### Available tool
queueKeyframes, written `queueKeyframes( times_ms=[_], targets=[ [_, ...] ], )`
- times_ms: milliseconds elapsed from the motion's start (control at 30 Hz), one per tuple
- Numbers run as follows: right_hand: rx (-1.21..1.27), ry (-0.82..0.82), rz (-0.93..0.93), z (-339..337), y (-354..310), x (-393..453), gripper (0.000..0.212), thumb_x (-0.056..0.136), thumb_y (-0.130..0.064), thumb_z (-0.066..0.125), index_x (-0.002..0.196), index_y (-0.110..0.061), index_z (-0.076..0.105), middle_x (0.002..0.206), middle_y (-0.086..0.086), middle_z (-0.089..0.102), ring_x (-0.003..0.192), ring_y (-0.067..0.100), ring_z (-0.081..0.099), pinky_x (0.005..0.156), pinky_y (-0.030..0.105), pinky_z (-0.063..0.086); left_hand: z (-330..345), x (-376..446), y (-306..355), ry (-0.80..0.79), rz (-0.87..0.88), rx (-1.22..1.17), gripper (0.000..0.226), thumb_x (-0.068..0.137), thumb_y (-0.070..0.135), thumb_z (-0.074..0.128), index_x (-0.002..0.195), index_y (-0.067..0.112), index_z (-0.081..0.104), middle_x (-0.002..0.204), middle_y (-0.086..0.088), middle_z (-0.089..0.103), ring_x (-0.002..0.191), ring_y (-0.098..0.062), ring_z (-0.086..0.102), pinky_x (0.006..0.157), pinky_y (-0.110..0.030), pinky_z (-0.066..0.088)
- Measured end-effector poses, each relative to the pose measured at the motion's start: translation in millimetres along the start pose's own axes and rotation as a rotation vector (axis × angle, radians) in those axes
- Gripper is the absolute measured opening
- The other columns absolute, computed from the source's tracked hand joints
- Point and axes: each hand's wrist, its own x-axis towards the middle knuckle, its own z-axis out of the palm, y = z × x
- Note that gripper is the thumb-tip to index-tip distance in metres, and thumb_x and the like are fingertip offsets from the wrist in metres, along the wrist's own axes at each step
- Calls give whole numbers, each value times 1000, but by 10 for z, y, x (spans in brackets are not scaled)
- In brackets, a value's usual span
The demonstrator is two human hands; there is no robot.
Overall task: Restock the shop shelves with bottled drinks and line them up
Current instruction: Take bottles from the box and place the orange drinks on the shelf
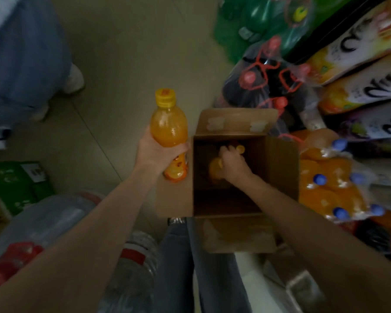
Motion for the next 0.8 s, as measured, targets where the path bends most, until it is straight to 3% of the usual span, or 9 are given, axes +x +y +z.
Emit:
queueKeyframes(
  times_ms=[67,167,233,300,400,500,567,667,800],
  targets=[
    [19,-9,2,-591,-96,-372,24,80,-17,70,94,-6,54,108,14,51,99,26,52,78,33,41,-61,-234,284,-34,2,42,73,64,20,83,127,17,46,115,0,55,110,-18,53,94,-35,45],
    [23,72,20,-1586,-277,-1172,37,79,-23,71,62,-14,40,86,9,47,80,19,47,61,27,31,-180,-723,1017,-110,95,125,70,68,21,80,128,13,45,125,-6,54,117,-22,50,87,-26,40],
    [36,184,2,-2232,-409,-1809,23,77,-19,72,75,-4,54,88,12,52,81,24,52,58,32,35,-275,-1105,1652,-177,194,172,67,68,20,81,126,13,49,123,-6,55,116,-21,51,82,-23,36],
    [43,357,-30,-2855,-497,-2450,32,74,-18,72,95,2,61,94,17,61,90,31,58,68,37,43,-381,-1474,2314,-252,294,226,75,53,28,85,119,13,54,115,-6,58,110,-19,54,82,-24,39],
    [102,633,-65,-3752,-479,-3458,36,71,-22,73,100,-4,62,98,13,64,93,27,58,68,30,39,-486,-2008,3309,-319,495,292,83,36,45,79,112,21,55,113,-7,61,104,-18,55,88,-28,43],
    [217,843,-71,-4451,-305,-4483,32,72,-21,73,98,-5,63,85,10,58,80,21,54,64,26,33,-436,-2550,4166,-370,696,294,57,59,28,84,108,17,57,105,-6,63,93,-10,55,81,-24,42],
    [359,998,-102,-4737,-119,-5093,25,69,-17,74,90,-12,62,80,3,52,76,15,48,66,27,37,-315,-2905,4594,-400,812,274,51,64,18,83,106,15,56,96,-1,60,84,-1,55,78,-22,39],
    [535,1238,-107,-4941,233,-5881,17,70,-10,73,83,-15,63,76,1,58,73,13,52,66,33,47,-7,-3475,5080,-445,964,257,92,43,38,86,121,6,49,109,-5,60,101,-16,58,79,-26,43],
    [542,1534,-65,-4993,686,-6665,14,79,-20,73,86,-14,64,71,-4,59,65,3,54,64,22,45,492,-4246,5450,-552,1162,258,82,61,15,85,129,7,40,114,-7,55,105,-20,54,80,-24,41]
  ],
)
